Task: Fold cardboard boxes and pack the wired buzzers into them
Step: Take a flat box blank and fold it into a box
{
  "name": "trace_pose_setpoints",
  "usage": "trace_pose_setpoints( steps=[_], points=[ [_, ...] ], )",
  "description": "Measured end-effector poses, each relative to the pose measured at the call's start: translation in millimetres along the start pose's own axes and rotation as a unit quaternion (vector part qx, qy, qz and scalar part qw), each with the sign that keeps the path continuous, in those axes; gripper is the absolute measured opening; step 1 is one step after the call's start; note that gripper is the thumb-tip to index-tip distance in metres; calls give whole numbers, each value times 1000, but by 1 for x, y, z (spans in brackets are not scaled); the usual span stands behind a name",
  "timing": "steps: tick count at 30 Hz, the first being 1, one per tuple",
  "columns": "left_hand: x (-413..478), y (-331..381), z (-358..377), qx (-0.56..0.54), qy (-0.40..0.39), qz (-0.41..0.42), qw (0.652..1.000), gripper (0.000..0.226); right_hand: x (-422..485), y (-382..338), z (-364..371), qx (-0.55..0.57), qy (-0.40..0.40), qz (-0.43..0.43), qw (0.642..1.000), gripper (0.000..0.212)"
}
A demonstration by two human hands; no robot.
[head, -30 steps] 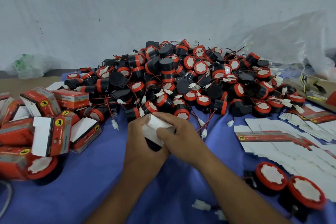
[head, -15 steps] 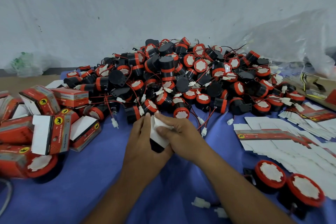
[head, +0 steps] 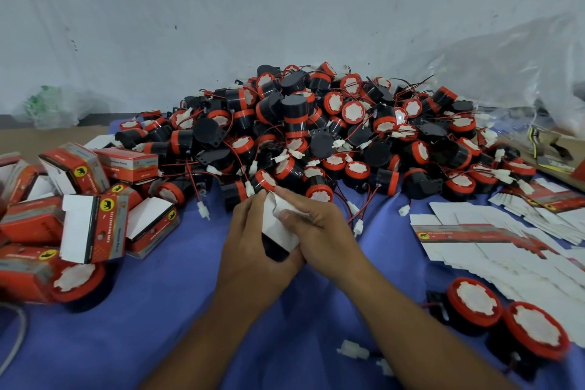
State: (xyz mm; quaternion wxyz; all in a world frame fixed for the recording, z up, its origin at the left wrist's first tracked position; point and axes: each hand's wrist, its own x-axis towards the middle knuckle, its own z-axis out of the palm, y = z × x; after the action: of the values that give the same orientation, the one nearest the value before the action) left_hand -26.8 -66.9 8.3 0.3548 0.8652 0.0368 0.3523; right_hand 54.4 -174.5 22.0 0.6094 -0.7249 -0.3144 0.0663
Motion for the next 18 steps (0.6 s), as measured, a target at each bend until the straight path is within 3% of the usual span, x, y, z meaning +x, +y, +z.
trace_pose_setpoints(
  steps=[7, 10, 14, 18],
  points=[
    [-2, -4, 2, 16, 20, 12, 1000, 82, -3, -1, -2, -112, -34, -69, 991, 38],
    [-2, -6, 4, 16, 9, -1, 1000, 81, 1, -2, -9, -46, -63, -32, 996, 33],
    [-3, -12, 9, 5, -24, 5, 1000, 82, 6, 3, -16, 110, -40, 70, 991, 27],
    [-3, -17, 11, -7, -35, 5, 999, 88, 7, 6, -21, 18, -91, 59, 994, 32]
  ],
)
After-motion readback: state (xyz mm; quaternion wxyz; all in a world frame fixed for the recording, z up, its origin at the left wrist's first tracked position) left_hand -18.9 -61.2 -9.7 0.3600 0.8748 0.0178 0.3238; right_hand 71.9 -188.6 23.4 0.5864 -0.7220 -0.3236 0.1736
